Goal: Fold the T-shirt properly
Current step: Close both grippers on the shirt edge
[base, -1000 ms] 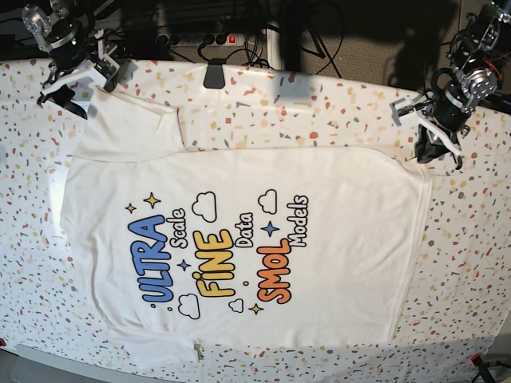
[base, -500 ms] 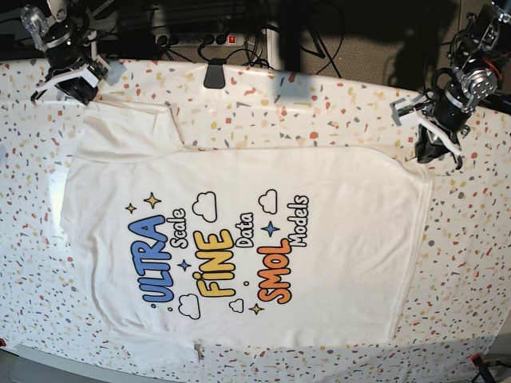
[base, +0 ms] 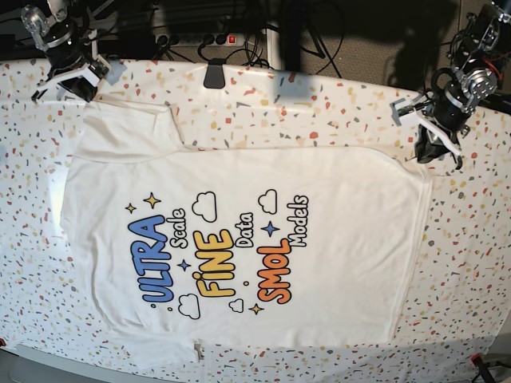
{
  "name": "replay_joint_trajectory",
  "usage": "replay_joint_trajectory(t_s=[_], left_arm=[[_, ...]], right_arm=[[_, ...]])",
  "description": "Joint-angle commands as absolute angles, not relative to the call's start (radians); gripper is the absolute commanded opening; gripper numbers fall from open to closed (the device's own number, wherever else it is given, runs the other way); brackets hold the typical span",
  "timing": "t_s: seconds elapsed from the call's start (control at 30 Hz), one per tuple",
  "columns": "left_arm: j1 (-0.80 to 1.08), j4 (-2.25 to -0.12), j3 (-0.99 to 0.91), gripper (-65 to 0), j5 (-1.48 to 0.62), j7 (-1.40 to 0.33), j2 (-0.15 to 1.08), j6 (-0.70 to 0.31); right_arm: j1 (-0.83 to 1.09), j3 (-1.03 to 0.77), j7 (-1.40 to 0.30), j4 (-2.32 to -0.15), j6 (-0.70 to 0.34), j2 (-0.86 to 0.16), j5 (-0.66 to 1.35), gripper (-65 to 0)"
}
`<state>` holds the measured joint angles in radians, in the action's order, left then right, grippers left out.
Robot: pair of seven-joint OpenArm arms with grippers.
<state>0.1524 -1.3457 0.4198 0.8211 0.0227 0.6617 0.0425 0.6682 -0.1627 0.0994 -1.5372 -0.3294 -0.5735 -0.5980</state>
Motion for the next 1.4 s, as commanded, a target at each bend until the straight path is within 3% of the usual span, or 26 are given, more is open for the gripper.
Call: replay_joint_trajectory(t_s=[0.0,0.13,0.33,0.83,0.97,1.37], left_arm=[[0.132,-1.354,0.42,-65.0,0.81,0.035,0.657,0.057],[0.132,-1.354,0.42,-65.0,0.81,0.035,0.657,0.057],[0.127,-1.355,0.42,-65.0,0.81,0.039,0.657,0.066],[0.124,-1.354,0.42,-65.0,0.811,0.038,0.657,0.121],[0.102,-1.354,0.42,-65.0,0.81,0.023,0.657,0.121],[0.023,-1.355,0.42,-65.0,0.705,-0.007,0.635,0.124]], right_arm=[[0.677,-0.17,0.089,-1.544,-0.338,-0.587,-0.591,-65.0],[0.677,-0.17,0.038,-1.571,-0.345,-0.587,-0.582,-65.0],[0.677,-0.17,-0.118,-1.686,-0.343,-0.59,-0.408,-65.0],[0.668,-0.17,-0.157,-1.758,-0.298,-0.59,-0.459,-65.0],[0.627,-0.17,-0.229,-1.758,-0.268,-0.59,-0.401,-65.0],[0.537,-0.17,-0.233,-1.758,-0.27,-0.59,-0.263,-65.0]])
